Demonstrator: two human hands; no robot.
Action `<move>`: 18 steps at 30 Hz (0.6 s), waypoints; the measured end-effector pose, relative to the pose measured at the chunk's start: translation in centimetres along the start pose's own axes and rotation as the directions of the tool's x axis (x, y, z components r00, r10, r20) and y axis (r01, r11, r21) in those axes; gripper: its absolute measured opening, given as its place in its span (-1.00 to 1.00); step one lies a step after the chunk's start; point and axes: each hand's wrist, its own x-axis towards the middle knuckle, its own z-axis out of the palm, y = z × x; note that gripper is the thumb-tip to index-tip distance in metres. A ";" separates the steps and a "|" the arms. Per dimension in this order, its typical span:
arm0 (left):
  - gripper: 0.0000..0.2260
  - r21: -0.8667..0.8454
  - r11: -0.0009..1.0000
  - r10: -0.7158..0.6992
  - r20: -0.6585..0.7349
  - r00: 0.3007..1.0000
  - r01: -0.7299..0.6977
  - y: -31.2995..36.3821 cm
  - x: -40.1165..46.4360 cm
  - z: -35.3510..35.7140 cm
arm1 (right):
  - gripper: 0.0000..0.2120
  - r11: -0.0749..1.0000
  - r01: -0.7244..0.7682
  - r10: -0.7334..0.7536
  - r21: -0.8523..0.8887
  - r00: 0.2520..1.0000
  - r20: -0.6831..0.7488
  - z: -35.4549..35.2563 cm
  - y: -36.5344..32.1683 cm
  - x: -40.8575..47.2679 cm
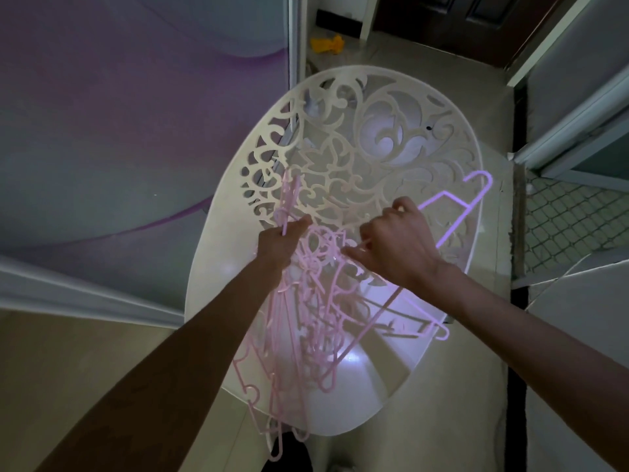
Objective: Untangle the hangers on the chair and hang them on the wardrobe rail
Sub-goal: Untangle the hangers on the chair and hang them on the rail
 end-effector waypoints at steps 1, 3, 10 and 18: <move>-0.75 0.002 1.000 -0.012 0.012 1.000 0.012 -0.2 0.0 -0.1 | -0.51 1.000 -0.028 0.027 -0.011 0.999 -0.022 0.2 0.4 -0.9; -0.71 0.022 1.000 -0.017 0.039 0.999 0.016 -0.7 0.3 -0.5 | -0.51 0.997 -0.078 0.078 0.001 0.995 -0.063 0.5 1.2 -2.7; -0.61 0.166 0.984 0.063 0.038 0.997 -0.068 -1.2 1.0 -1.4 | -0.46 0.918 -0.315 0.319 0.239 0.947 0.022 2.2 5.0 -5.7; -0.76 0.127 0.984 0.114 0.089 0.989 -0.125 -1.7 0.1 -1.2 | -0.51 0.827 -0.429 0.429 0.363 0.899 0.086 2.8 6.9 -6.1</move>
